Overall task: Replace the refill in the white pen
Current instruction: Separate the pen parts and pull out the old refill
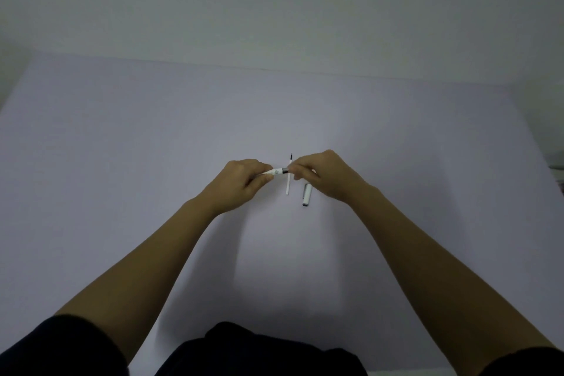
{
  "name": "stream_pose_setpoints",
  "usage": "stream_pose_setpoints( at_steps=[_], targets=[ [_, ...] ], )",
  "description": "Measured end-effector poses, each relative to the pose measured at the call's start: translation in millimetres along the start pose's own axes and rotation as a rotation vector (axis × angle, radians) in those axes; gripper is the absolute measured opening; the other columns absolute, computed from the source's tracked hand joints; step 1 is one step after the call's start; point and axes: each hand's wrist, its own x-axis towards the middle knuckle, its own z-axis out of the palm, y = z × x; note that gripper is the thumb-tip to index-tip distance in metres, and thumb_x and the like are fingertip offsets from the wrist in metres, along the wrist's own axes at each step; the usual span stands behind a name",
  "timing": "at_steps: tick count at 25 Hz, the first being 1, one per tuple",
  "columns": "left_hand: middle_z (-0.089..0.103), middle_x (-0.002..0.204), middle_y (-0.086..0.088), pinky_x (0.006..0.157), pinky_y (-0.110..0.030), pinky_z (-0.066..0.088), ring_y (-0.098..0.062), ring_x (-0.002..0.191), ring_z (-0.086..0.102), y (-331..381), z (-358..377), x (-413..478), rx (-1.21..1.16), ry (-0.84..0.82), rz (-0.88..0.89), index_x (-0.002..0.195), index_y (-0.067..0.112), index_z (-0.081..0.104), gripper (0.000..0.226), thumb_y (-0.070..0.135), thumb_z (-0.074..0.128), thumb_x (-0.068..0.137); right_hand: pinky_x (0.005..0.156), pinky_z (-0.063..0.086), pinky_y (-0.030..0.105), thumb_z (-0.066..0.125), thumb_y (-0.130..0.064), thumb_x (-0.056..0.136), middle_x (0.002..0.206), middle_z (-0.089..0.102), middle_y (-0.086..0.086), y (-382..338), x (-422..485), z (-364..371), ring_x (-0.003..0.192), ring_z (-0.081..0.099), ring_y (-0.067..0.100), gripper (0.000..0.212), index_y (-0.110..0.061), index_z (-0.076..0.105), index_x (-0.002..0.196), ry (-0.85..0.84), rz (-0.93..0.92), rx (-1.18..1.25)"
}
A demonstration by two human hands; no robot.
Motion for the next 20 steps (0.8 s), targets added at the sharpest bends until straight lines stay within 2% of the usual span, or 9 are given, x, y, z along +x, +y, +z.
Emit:
stream_pose_setpoints(
  at_steps=[2,5,8,10,11,13,16,18,20],
  targets=[
    [0.057,0.067,-0.004,0.056,-0.017,0.033,-0.016,0.059,0.047,1,-1,1,-0.001,0.007,0.004,0.100,0.011,0.067,0.017,0.020,0.053,0.094,0.068,0.046,0.029,0.061,-0.019,0.089,0.084,0.074,0.007,-4,1,-2,0.072,0.064,0.019,0.016,-0.009,0.071,0.096,0.052,-0.069,-0.013],
    [0.055,0.065,-0.003,0.055,-0.017,0.032,-0.017,0.059,0.047,5,-4,1,-0.019,0.039,-0.007,0.096,0.009,0.067,0.019,0.021,0.053,0.094,0.076,0.048,0.025,0.070,-0.017,0.081,0.089,0.072,0.006,-7,-1,-6,0.079,0.062,0.014,0.017,-0.009,0.069,0.097,0.127,-0.164,0.006],
    [0.054,0.065,-0.001,0.056,-0.015,0.032,-0.016,0.059,0.046,8,-7,1,-0.014,0.049,0.011,0.096,0.011,0.067,0.017,0.020,0.053,0.094,0.073,0.049,0.026,0.061,-0.032,0.088,0.089,0.074,0.003,-7,-1,-6,0.077,0.064,0.014,0.025,-0.012,0.070,0.101,0.104,0.039,0.073],
    [0.054,0.065,-0.002,0.056,-0.016,0.031,-0.017,0.059,0.046,8,-8,0,0.010,0.035,0.026,0.098,0.011,0.067,0.017,0.019,0.053,0.093,0.060,0.044,0.022,0.056,-0.028,0.091,0.071,0.072,-0.008,-4,0,-7,0.059,0.058,0.009,0.023,-0.013,0.073,0.084,0.090,0.071,0.117],
    [0.055,0.066,-0.002,0.056,-0.015,0.031,-0.017,0.059,0.046,9,-8,0,0.017,0.030,0.027,0.099,0.011,0.067,0.017,0.019,0.053,0.093,0.060,0.042,0.015,0.060,-0.023,0.089,0.067,0.068,-0.013,-4,0,-7,0.058,0.055,0.005,0.018,-0.014,0.073,0.082,0.101,0.041,0.135],
    [0.054,0.065,-0.001,0.056,-0.013,0.033,-0.015,0.059,0.045,10,-9,-2,0.008,0.035,0.017,0.099,0.012,0.067,0.016,0.019,0.054,0.093,0.071,0.043,0.009,0.068,-0.015,0.082,0.075,0.064,-0.013,-7,-1,-7,0.069,0.057,0.000,0.004,-0.014,0.070,0.086,0.122,-0.034,0.180],
    [0.051,0.065,0.002,0.057,-0.011,0.033,-0.014,0.059,0.044,12,-8,-3,-0.001,0.054,0.020,0.098,0.010,0.067,0.016,0.018,0.054,0.093,0.081,0.048,0.015,0.073,-0.020,0.078,0.087,0.067,-0.003,-8,-4,-6,0.082,0.062,0.006,0.023,-0.017,0.067,0.099,0.155,-0.042,0.218],
    [0.051,0.065,0.001,0.056,-0.013,0.032,-0.015,0.059,0.044,13,-8,-3,-0.002,0.057,0.016,0.097,0.010,0.067,0.017,0.019,0.054,0.093,0.072,0.049,0.019,0.062,-0.035,0.086,0.085,0.073,-0.001,-8,-2,-7,0.076,0.064,0.009,0.020,-0.020,0.069,0.097,0.107,0.079,0.217],
    [0.052,0.065,0.001,0.056,-0.015,0.031,-0.015,0.059,0.045,13,-7,-4,0.006,0.048,0.022,0.097,0.010,0.067,0.016,0.018,0.054,0.093,0.056,0.042,0.018,0.055,-0.036,0.090,0.070,0.071,-0.007,-3,0,-9,0.055,0.056,0.005,0.023,-0.024,0.071,0.078,0.046,0.129,0.169]
  ],
)
